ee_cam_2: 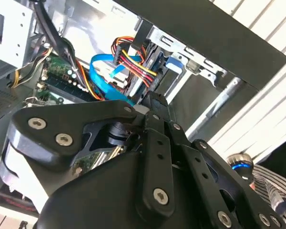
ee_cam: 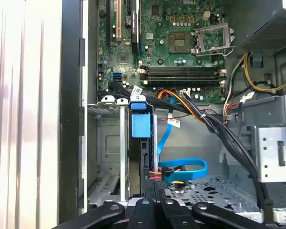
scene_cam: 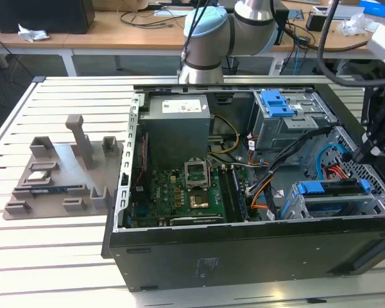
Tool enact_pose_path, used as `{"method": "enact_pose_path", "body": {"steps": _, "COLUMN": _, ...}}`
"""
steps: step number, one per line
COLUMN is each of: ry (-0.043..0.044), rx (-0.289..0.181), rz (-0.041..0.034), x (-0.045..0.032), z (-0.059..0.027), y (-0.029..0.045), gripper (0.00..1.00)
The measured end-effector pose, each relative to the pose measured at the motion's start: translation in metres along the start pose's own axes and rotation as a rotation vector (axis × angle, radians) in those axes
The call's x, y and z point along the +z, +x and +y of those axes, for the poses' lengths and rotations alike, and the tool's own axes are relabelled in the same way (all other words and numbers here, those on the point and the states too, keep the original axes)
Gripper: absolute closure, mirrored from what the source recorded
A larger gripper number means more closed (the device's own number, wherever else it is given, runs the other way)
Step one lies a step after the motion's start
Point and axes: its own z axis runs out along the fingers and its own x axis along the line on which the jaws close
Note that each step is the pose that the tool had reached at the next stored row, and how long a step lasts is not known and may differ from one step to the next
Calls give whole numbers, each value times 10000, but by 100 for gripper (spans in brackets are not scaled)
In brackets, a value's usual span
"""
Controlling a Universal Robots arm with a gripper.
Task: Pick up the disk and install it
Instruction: 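Insert the first disk wire, then insert the second disk wire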
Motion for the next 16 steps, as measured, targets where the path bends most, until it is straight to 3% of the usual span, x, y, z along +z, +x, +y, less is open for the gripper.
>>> {"method": "enact_pose_path", "body": {"steps": 1, "ry": 1, "rx": -1, "rz": 4, "x": -81, "z": 7, "y": 0, "gripper": 89}}
{"method": "enact_pose_path", "body": {"steps": 2, "ry": 0, "rx": -1, "rz": 2, "x": -111, "z": 9, "y": 1, "gripper": 89}}
{"method": "enact_pose_path", "body": {"steps": 11, "ry": 0, "rx": -1, "rz": 2, "x": -117, "z": 10, "y": 0, "gripper": 89}}
{"method": "enact_pose_path", "body": {"steps": 12, "ry": 1, "rx": -1, "rz": 1, "x": -117, "z": 10, "y": 0, "gripper": 83}}
{"method": "enact_pose_path", "body": {"steps": 13, "ry": 0, "rx": -1, "rz": 2, "x": -118, "z": 10, "y": 0, "gripper": 71}}
{"method": "enact_pose_path", "body": {"steps": 16, "ry": 2, "rx": -2, "rz": 6, "x": -98, "z": 34, "y": -3, "gripper": 52}}
